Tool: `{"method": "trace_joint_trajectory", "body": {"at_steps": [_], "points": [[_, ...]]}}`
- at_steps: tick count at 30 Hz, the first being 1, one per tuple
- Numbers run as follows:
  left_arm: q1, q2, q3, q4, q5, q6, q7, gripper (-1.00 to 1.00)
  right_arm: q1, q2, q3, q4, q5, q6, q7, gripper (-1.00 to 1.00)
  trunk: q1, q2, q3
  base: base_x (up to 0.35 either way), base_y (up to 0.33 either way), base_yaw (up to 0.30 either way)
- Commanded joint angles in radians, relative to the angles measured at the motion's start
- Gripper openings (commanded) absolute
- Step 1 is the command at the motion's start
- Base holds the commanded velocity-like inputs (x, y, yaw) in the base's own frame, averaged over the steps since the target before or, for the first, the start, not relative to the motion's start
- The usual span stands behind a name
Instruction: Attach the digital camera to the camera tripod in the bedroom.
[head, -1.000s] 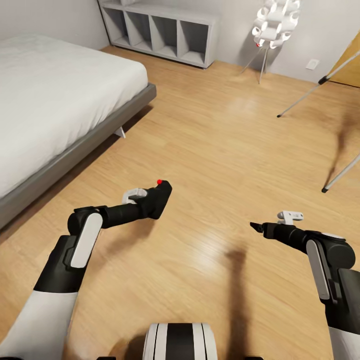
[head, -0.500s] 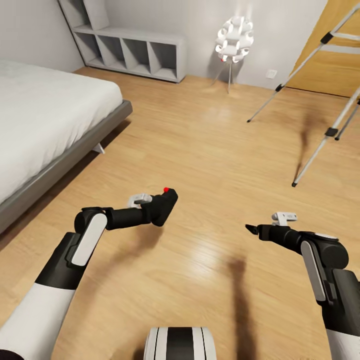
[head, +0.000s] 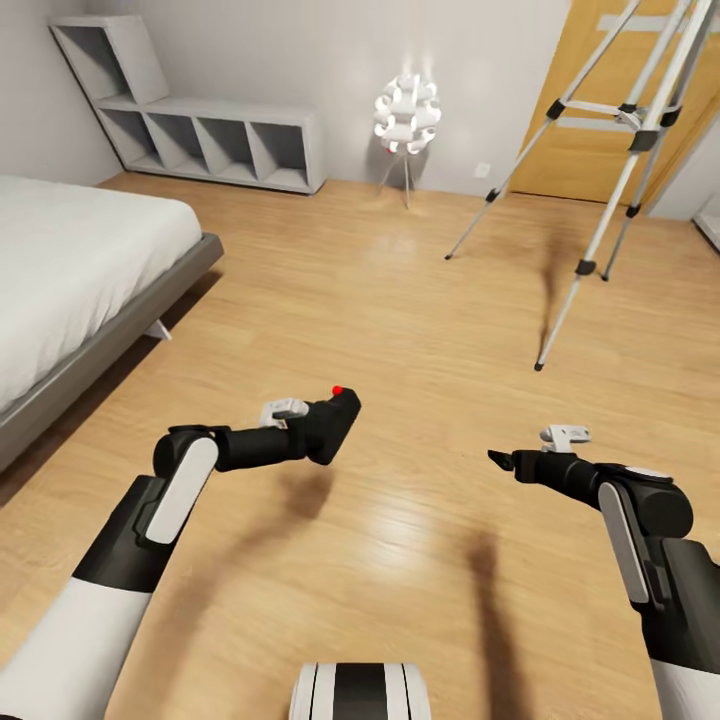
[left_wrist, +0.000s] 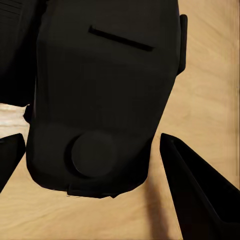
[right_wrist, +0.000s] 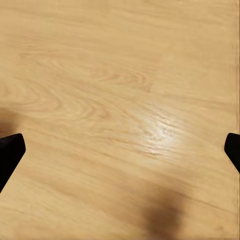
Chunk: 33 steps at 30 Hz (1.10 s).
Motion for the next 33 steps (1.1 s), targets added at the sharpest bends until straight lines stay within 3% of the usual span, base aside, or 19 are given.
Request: {"method": "trace_joint_trajectory", "body": {"at_steps": [1, 5, 10, 16, 18, 21, 23, 24, 27, 33], "points": [[0.000, 0.000, -0.003, -0.001, -0.010, 0.002, -0.013, -1.00, -0.001, 0.000, 0.000, 0.000, -0.008, 0.006, -0.002, 1.00, -0.001, 0.000, 0.003, 0.000, 0.000, -0.242], [-0.005, -0.002, -0.014, 0.009, -0.013, 0.002, -0.012, -1.00, -0.002, -0.001, 0.000, 0.000, -0.008, 0.006, -0.002, 1.00, -0.002, 0.001, 0.019, 0.000, 0.000, -0.243], [-0.010, -0.001, 0.002, 0.031, -0.019, 0.002, 0.011, -1.00, -0.001, 0.000, 0.003, 0.000, -0.008, 0.004, -0.004, 1.00, -0.005, 0.002, 0.038, 0.000, 0.000, -0.256], [0.017, -0.003, 0.006, 0.032, -0.015, 0.002, 0.161, -1.00, -0.011, 0.000, 0.011, 0.000, -0.007, 0.002, -0.008, 1.00, -0.007, 0.004, 0.061, 0.000, 0.000, -0.265], [0.031, -0.003, 0.005, 0.026, -0.011, 0.002, 0.182, -1.00, -0.019, 0.000, 0.010, 0.000, -0.007, 0.002, -0.009, 1.00, -0.008, 0.004, 0.069, 0.000, 0.000, -0.268], [0.053, -0.018, -0.013, -0.015, -0.007, 0.002, 0.208, -1.00, -0.033, 0.000, 0.007, 0.000, -0.007, -0.001, -0.010, 1.00, -0.010, 0.005, 0.081, 0.000, 0.000, -0.271], [0.073, -0.028, -0.049, -0.055, -0.012, 0.002, 0.222, -1.00, -0.037, 0.000, 0.007, 0.000, -0.007, -0.008, -0.010, 1.00, -0.010, 0.005, 0.088, 0.000, 0.000, -0.271], [0.114, -0.030, -0.068, -0.074, -0.014, 0.002, 0.229, -1.00, -0.031, 0.033, 0.023, 0.001, -0.004, -0.081, -0.018, 1.00, -0.011, 0.005, 0.092, 0.000, 0.000, -0.272], [0.127, -0.030, -0.049, -0.069, -0.014, 0.002, 0.230, -1.00, -0.028, 0.070, 0.042, 0.001, 0.000, -0.116, -0.045, 1.00, -0.012, 0.006, 0.104, 0.000, 0.000, -0.272], [0.146, -0.030, -0.018, -0.060, -0.014, 0.002, 0.231, -1.00, -0.024, 0.109, 0.082, 0.001, 0.003, -0.142, -0.105, 1.00, -0.015, 0.007, 0.127, 0.000, 0.000, -0.272]]}}
